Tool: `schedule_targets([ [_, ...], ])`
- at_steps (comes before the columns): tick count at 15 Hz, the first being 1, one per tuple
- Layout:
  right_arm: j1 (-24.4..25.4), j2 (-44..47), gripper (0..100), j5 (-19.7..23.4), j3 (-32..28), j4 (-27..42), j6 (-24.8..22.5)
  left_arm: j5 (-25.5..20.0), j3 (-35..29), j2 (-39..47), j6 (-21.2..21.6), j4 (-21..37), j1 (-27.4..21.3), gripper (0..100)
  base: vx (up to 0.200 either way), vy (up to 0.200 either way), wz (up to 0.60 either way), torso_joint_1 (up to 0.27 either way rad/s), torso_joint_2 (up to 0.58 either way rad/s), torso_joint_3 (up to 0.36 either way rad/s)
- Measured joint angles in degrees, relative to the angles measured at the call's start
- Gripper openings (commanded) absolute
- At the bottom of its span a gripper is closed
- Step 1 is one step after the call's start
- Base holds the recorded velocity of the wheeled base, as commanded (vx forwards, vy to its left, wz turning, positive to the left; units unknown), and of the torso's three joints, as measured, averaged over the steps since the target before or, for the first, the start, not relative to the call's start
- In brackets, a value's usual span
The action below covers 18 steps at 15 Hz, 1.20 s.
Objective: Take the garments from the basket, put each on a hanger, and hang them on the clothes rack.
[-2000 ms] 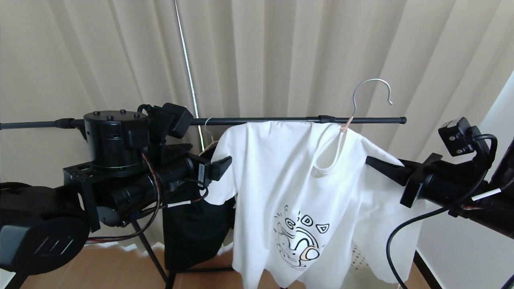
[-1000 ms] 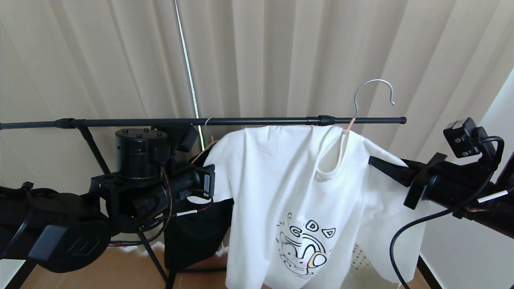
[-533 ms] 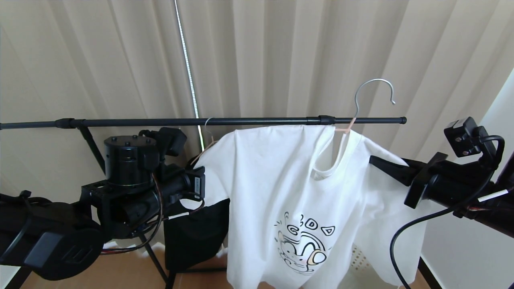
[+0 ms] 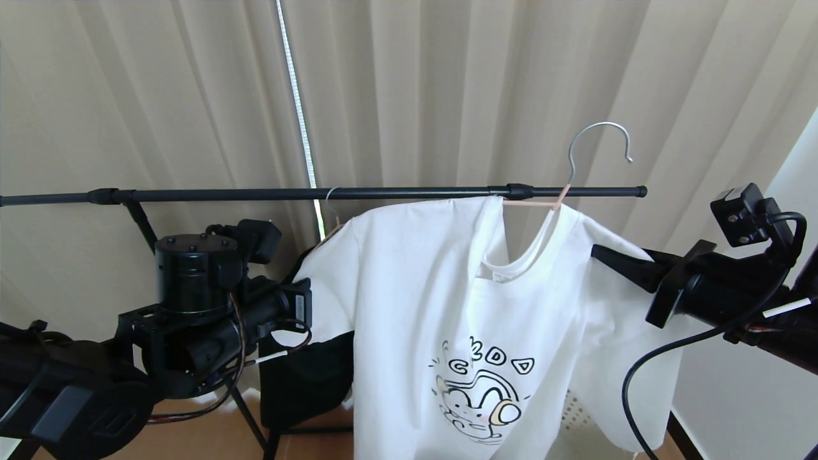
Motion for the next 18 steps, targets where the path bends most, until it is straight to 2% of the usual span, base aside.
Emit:
schedule_targets([
  [13,-0.83,-0.13,0,0.0,-0.54,-0.06,0.41,-0.06,3.51,0.07,-0.79,-0.15,1.38,0,0.0,0.0,0.0,0.0,0.0,0.0],
  [18,-0.87,-0.13,0,0.02,-0.5,-0.02,0.45,-0.24,3.95,0.24,-0.68,-2.69,1.38,0,0.0,0.0,0.0,0.0,0.0,0.0],
])
